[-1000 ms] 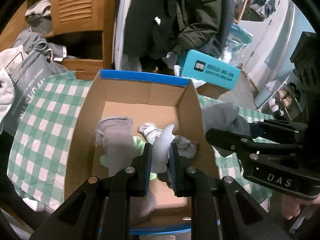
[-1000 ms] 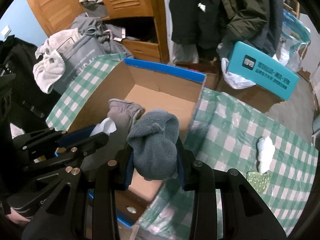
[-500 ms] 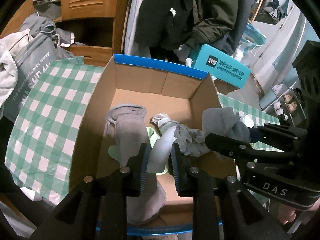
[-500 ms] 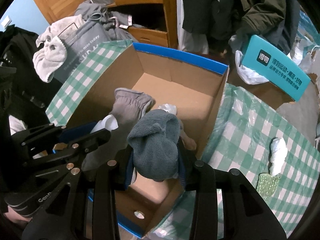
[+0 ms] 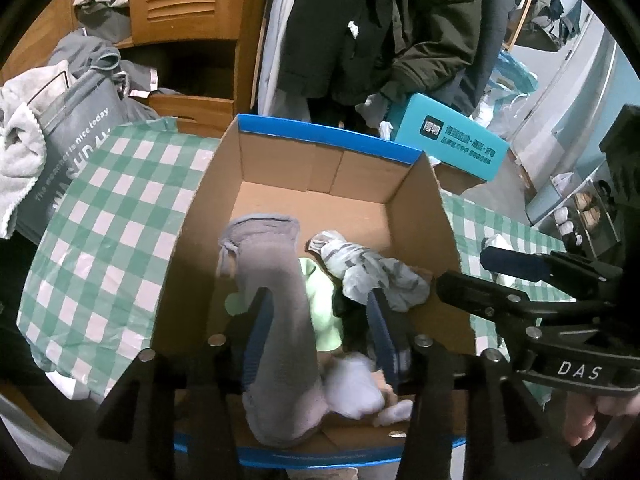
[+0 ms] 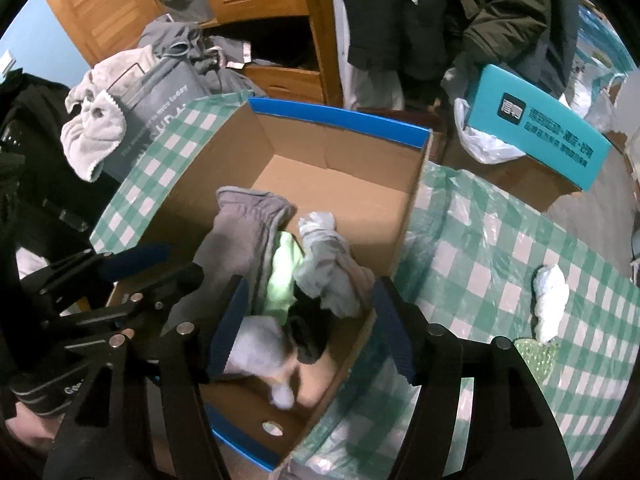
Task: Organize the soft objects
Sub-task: 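Lower both held items into the shoebox and open both grippers, then move the right gripper to the green mesh scrubber and grasp it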
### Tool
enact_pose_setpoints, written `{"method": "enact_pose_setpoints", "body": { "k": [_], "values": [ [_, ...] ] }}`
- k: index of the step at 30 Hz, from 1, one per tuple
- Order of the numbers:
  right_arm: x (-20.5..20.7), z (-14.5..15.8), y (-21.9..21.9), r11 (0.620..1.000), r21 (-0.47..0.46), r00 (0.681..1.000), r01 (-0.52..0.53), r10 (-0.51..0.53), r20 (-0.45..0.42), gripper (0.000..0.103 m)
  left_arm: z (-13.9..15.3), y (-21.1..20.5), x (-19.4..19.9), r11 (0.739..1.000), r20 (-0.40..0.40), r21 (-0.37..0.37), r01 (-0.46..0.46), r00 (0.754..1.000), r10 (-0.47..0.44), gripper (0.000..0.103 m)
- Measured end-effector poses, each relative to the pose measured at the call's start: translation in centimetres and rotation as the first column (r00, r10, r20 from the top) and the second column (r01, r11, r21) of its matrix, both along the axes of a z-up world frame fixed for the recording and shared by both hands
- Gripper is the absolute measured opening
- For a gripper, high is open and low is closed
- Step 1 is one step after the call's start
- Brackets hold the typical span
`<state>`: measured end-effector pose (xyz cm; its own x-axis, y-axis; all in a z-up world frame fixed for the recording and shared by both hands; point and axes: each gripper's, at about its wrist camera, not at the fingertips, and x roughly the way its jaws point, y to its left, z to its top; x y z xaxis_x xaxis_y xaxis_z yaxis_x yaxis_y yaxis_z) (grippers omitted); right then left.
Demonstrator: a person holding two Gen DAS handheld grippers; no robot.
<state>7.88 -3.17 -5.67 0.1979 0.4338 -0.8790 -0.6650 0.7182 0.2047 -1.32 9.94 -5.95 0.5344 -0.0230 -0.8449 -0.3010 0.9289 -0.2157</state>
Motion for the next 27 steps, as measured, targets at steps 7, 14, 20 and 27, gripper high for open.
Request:
{"method": "enact_pose_setpoints", "body": {
  "k": [7,14,20,27],
  "values": [
    [0.3,0.0,-1.6,1.000,0.003,1.000,0.029,-0.029,0.000,0.069,0.4,-1.5,0.2,0.999,0.010,0.011,0.037,0.999,-0.037,0.054],
    [0.6,0.1,-3.4,0.998,0.013,0.999,0.054,-0.054,0.002,0.069,0.7,-2.8,0.4,0.998,0.013,0.024,0.059,0.998,-0.059,0.059],
    [1.0,-0.1,-4.9,0.997,0.009,0.997,0.076,-0.076,0.002,0.069,0.7,-3.9,0.8,0.997,0.023,0.023,0.073,0.997,-0.073,0.069],
    [1.3,-0.8,-7.1,0.994,-0.009,0.994,0.109,-0.109,0.003,0.070,0.9,-6.2,1.6,0.992,0.025,0.033,0.119,0.993,-0.119,0.069]
  ]
}}
